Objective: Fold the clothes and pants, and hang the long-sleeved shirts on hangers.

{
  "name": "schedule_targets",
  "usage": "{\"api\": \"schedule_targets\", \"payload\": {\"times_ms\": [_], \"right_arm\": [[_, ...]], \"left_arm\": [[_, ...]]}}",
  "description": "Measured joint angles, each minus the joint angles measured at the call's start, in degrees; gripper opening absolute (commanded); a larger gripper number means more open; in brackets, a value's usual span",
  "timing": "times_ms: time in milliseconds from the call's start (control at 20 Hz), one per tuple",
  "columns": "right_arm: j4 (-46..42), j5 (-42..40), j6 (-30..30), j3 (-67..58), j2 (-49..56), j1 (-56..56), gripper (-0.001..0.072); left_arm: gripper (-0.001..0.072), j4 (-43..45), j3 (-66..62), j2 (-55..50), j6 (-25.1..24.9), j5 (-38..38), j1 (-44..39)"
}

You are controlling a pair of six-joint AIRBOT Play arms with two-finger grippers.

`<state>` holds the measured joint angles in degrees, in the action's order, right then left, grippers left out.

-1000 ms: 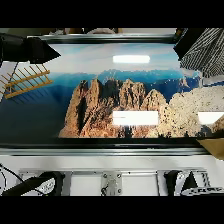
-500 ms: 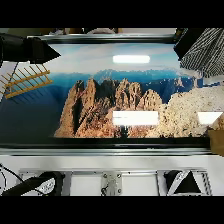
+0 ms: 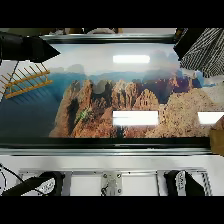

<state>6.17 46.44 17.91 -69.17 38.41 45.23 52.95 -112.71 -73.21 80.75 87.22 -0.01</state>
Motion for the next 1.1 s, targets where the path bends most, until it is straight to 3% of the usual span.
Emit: {"api": "schedule_targets", "payload": {"times_ms": [150,400,600,850,900,950,1000,1100], "right_arm": [[-10.4,2.1,-0.2,0.0,2.4,-14.0,0.0514],[-27.4,4.9,5.9,0.0,8.6,-39.2,0.0513],[-33.1,7.8,8.8,0.0,16.2,-55.6,0.0509],[-35.0,8.7,10.3,0.0,23.3,-65.8,0.0503],[-35.1,8.8,10.7,0.0,24.0,-66.6,0.0384],[-35.3,8.9,10.8,0.0,24.6,-67.2,0.0131],[-35.4,9.0,10.9,0.0,25.0,-67.6,0.0021],[-35.4,9.4,11.1,0.0,25.5,-68.2,0.0017]], "left_arm": [[0.0017,0.0,0.3,0.3,0.5,-0.2,0.0],[0.0018,0.7,11.1,6.9,1.4,-5.6,0.0],[0.0018,1.2,25.3,15.0,1.7,-12.2,0.0],[0.0018,1.3,37.0,22.5,1.7,-17.8,0.0],[0.0018,1.4,38.6,23.7,1.7,-18.7,0.0],[0.0018,1.4,39.8,24.6,1.7,-19.5,0.0],[0.0018,1.4,40.9,25.4,1.7,-20.2,0.0],[0.0018,1.4,42.8,26.8,1.7,-21.2,0.0]]}}
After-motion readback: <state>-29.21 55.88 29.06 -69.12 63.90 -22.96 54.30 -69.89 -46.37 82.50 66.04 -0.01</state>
